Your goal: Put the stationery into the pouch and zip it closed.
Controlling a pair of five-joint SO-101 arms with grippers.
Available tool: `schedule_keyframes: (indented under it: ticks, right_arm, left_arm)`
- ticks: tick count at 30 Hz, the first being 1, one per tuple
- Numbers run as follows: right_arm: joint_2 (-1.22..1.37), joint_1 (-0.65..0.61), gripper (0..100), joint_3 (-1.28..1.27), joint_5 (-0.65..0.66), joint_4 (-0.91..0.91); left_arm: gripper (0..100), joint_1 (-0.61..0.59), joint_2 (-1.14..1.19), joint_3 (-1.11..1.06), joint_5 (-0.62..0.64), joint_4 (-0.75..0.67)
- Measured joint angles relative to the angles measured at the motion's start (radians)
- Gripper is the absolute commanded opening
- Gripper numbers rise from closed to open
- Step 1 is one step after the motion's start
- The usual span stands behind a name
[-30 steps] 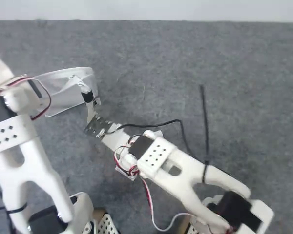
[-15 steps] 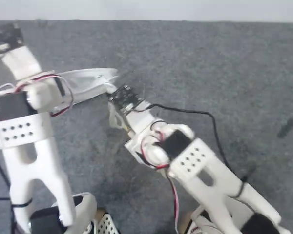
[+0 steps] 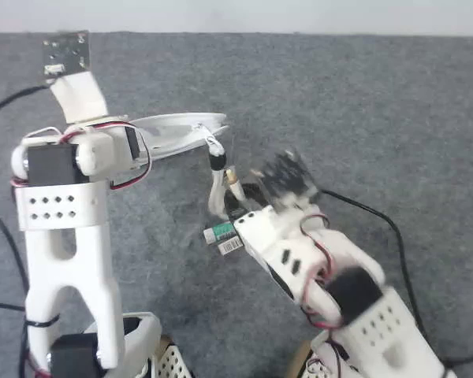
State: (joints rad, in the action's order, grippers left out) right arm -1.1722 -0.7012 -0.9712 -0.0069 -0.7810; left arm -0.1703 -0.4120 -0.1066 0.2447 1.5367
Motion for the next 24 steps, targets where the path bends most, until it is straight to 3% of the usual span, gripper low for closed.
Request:
schedule_keyframes:
  ticks: [7,24]
  right_arm:
    - [-0.209,-0.002,0.6,-0.069,0.000,0.172]
    - [-0.222,-0.011,0.6,-0.069,0.000,0.697]
  left_arm:
    - [1,0.000,0.000,0.000,0.000,0.000]
    - [1,0.000,0.000,0.000,0.000,0.000]
